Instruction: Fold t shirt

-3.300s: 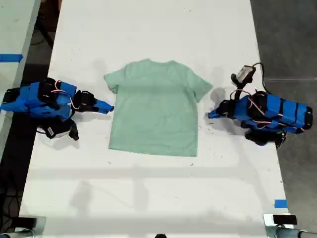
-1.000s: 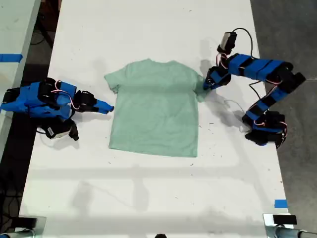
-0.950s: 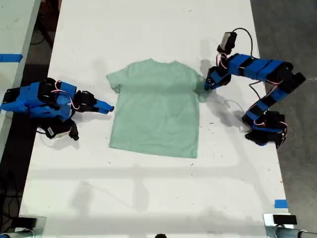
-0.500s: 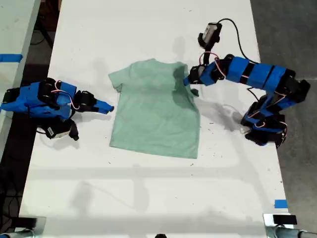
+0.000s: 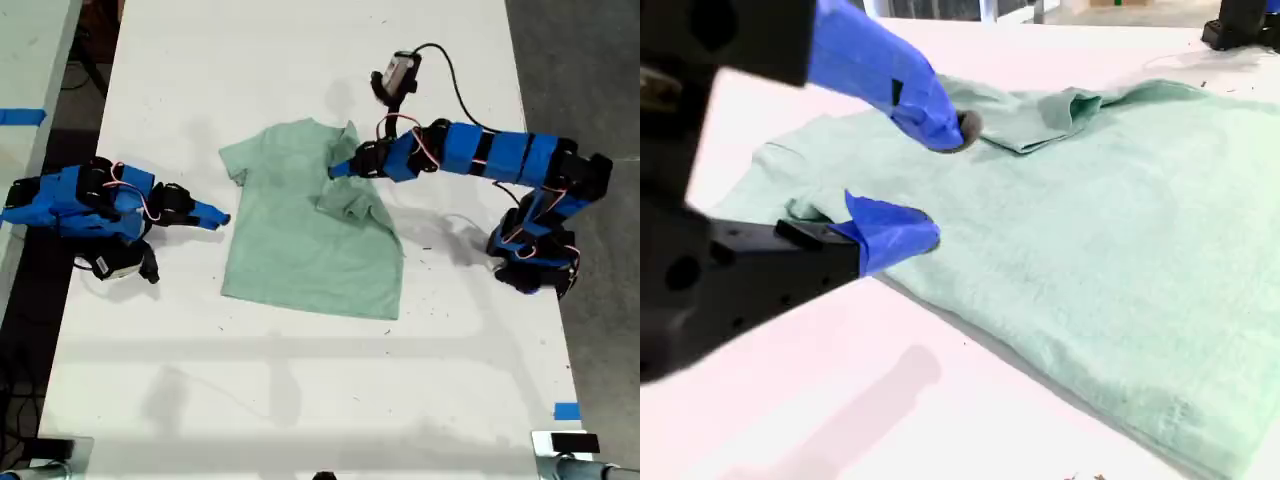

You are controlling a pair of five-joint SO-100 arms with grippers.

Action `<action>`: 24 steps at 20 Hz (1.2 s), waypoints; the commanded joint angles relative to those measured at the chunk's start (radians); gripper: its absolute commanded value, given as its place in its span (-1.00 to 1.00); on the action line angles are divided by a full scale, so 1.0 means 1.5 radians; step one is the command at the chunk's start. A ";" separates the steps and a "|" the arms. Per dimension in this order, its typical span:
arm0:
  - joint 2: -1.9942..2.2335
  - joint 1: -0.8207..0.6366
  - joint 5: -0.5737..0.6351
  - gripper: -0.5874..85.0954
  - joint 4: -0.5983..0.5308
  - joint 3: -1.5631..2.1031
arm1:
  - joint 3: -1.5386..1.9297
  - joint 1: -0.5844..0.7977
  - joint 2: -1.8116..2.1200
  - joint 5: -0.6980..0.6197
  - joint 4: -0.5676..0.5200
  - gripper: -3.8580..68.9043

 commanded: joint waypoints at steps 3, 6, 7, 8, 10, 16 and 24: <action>0.005 0.012 -0.011 -0.69 0.002 0.004 | 0.128 0.095 0.311 -0.010 0.133 -0.90; 0.005 0.012 -0.011 -0.69 0.002 0.004 | 0.349 0.093 0.611 0.027 0.184 -0.89; 0.005 0.012 -0.011 -0.69 0.002 0.004 | 0.427 0.074 0.712 0.047 0.195 -0.89; 0.005 0.012 -0.011 -0.69 0.002 0.004 | 0.506 0.055 0.805 0.072 0.209 -0.89; 0.005 0.012 -0.011 -0.69 0.002 0.004 | 0.633 0.038 0.980 0.101 0.256 -0.89; 0.005 0.012 -0.011 -0.69 0.002 0.004 | 0.856 0.053 1.090 0.130 0.301 -0.89; 0.005 0.011 -0.011 -0.69 0.002 0.004 | 0.863 0.050 1.090 0.154 0.304 -0.89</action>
